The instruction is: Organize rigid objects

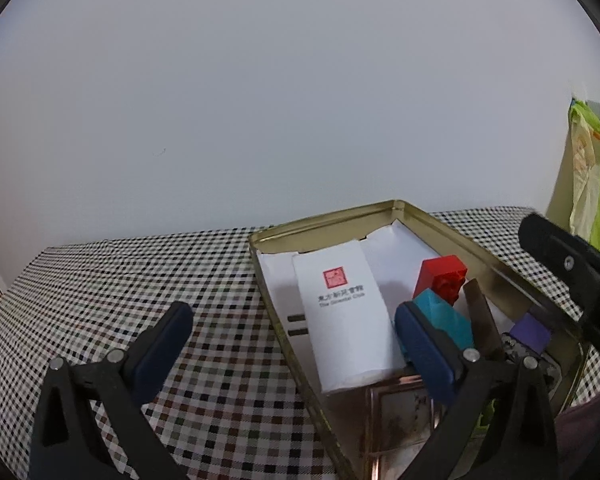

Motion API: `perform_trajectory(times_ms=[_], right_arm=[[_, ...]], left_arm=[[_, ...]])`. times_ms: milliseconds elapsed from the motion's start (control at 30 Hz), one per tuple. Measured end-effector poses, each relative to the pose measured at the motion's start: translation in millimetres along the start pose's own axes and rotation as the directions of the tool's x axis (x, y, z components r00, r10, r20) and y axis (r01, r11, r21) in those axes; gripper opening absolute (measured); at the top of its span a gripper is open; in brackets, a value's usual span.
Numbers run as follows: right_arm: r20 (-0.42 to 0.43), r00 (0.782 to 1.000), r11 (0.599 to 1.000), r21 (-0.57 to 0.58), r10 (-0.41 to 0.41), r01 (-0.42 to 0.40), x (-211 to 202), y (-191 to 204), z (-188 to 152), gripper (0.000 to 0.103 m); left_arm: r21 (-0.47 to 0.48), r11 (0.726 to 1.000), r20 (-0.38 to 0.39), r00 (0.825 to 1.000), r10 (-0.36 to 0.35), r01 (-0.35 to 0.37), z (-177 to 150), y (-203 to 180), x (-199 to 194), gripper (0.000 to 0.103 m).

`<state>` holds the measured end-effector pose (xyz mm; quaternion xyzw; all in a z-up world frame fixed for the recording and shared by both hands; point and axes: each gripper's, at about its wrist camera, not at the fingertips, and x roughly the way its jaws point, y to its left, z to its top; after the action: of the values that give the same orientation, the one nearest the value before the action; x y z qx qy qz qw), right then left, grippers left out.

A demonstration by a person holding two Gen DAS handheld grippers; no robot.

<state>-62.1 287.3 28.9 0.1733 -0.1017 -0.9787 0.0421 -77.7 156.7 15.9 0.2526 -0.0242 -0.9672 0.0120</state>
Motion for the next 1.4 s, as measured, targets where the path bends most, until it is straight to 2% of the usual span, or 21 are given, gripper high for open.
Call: perform_trajectory(times_ms=[333, 500, 833, 1167, 1400], right_arm=[[0.070, 0.997, 0.998, -0.044, -0.046, 0.049, -19.6, 3.8, -3.5, 0.078], [0.075, 0.996, 0.996, -0.068, -0.051, 0.056, -21.9, 8.9, -6.8, 0.078], [0.078, 0.995, 0.997, -0.045, -0.057, 0.061, -29.6, 4.4, -11.1, 0.078], [0.085, 0.995, 0.997, -0.051, -0.057, 0.061, -36.1, 7.2, -14.9, 0.078], [0.090, 0.995, 0.997, -0.054, -0.048, 0.053, -44.5, 8.1, -18.1, 0.078]], left_arm=[[-0.019, 0.999, -0.005, 1.000, -0.030, 0.030, -6.9, 8.5, -11.7, 0.102], [-0.017, 0.999, 0.013, 0.999, -0.036, 0.036, -10.4, 7.7, -24.0, 0.102], [-0.017, 0.998, 0.018, 0.998, -0.054, 0.055, -14.9, 11.1, -38.0, 0.102], [-0.017, 0.998, 0.031, 0.997, -0.066, 0.067, -19.7, 22.8, -74.3, 0.102], [-0.012, 0.999, 0.062, 0.997, -0.043, 0.044, -23.9, 26.5, -98.9, 0.102]])
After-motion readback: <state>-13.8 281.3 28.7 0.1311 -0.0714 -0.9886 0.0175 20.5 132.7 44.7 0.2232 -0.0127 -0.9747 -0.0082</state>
